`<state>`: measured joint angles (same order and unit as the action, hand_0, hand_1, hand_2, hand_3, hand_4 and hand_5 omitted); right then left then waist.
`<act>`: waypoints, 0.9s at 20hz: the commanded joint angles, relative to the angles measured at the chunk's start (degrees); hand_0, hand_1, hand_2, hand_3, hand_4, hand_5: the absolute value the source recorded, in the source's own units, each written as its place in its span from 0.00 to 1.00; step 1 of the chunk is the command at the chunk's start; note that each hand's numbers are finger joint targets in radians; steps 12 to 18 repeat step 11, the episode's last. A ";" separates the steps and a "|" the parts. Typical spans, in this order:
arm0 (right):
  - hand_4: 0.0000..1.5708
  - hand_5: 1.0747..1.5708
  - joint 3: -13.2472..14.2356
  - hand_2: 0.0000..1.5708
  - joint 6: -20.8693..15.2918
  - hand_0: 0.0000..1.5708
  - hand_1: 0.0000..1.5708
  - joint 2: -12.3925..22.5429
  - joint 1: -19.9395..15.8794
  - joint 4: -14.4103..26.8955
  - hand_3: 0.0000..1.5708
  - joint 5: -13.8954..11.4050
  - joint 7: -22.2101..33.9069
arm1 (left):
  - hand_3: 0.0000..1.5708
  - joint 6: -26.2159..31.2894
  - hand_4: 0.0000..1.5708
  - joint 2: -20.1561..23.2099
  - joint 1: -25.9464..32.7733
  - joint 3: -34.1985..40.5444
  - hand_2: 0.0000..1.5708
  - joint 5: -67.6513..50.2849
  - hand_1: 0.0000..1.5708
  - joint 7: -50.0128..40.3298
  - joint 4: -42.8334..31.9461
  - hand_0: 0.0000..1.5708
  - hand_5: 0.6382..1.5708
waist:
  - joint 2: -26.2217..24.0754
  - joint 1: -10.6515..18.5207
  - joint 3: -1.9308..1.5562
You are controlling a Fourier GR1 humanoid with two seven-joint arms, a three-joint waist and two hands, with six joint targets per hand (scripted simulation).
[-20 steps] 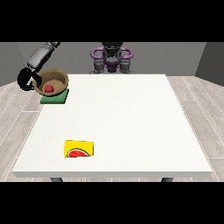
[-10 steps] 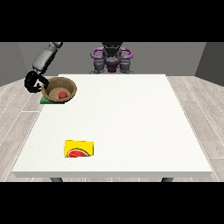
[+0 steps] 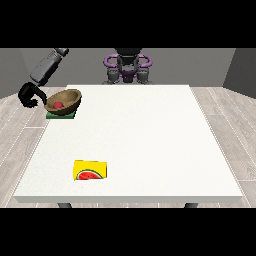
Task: Pick the cup and pour the ball into the bowl, then pick the bowl and place it on the pad
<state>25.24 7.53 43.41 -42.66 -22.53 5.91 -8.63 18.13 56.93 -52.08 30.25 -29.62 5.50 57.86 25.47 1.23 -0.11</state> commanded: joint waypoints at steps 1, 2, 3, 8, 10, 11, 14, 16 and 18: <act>0.00 0.94 1.67 0.41 -0.49 0.46 0.46 3.53 -1.92 1.12 0.66 0.94 1.37 | 0.00 -0.79 0.00 0.56 0.56 0.85 0.00 -0.36 0.00 0.82 1.25 0.00 0.94 | 1.56 0.38 0.03; 0.00 0.93 1.74 0.38 -1.59 0.45 0.45 1.99 -2.53 2.40 0.64 1.12 2.58 | 0.00 0.65 0.00 0.00 0.17 0.05 0.00 -2.28 0.00 -1.86 2.80 0.00 0.94 | 0.43 1.59 0.01; 0.00 0.93 0.96 0.36 -1.18 0.44 0.44 1.32 -1.95 1.37 0.65 0.56 0.71 | 0.00 0.48 0.00 1.79 -0.54 0.78 0.00 -2.08 0.00 -1.78 1.21 0.00 0.94 | 0.89 0.26 0.03; 0.00 0.84 1.14 0.25 1.40 0.21 0.21 4.84 -5.08 1.58 0.33 1.19 5.84 | 0.00 0.55 0.00 1.00 0.05 -0.07 0.00 -3.33 0.00 -4.19 1.17 0.00 0.94 | -2.07 0.48 0.06; 0.00 0.81 0.88 0.19 3.76 0.13 0.13 5.18 -5.02 -0.73 0.28 1.89 7.19 | 0.00 0.86 0.00 0.55 2.21 -0.51 0.00 -0.06 0.00 0.30 -3.06 0.00 0.94 | -4.15 -1.96 0.16; 0.00 0.79 1.85 0.18 5.06 0.09 0.09 6.58 -3.11 0.56 0.24 2.46 5.86 | 0.00 2.17 0.00 -0.08 4.47 -0.13 0.00 -1.19 0.00 -0.22 -1.35 0.00 0.94 | -4.55 -0.68 0.11; 0.00 0.79 1.85 0.18 5.06 0.09 0.09 6.58 -3.11 0.56 0.24 2.46 5.86 | 0.00 2.17 0.00 -0.08 4.47 -0.13 0.00 -1.19 0.00 -0.22 -1.35 0.00 0.94 | -4.55 -0.68 0.11; 0.00 0.79 1.85 0.18 5.06 0.09 0.09 6.58 -3.11 0.56 0.24 2.46 5.86 | 0.00 2.17 0.00 -0.08 4.47 -0.13 0.00 -1.19 0.00 -0.22 -1.35 0.00 0.94 | -4.55 -0.68 0.11; 0.00 0.79 1.85 0.18 5.06 0.09 0.09 6.58 -3.11 0.56 0.24 2.46 5.86 | 0.00 2.17 0.00 -0.08 4.47 -0.13 0.00 -1.19 0.00 -0.22 -1.35 0.00 0.94 | -4.55 -0.68 0.11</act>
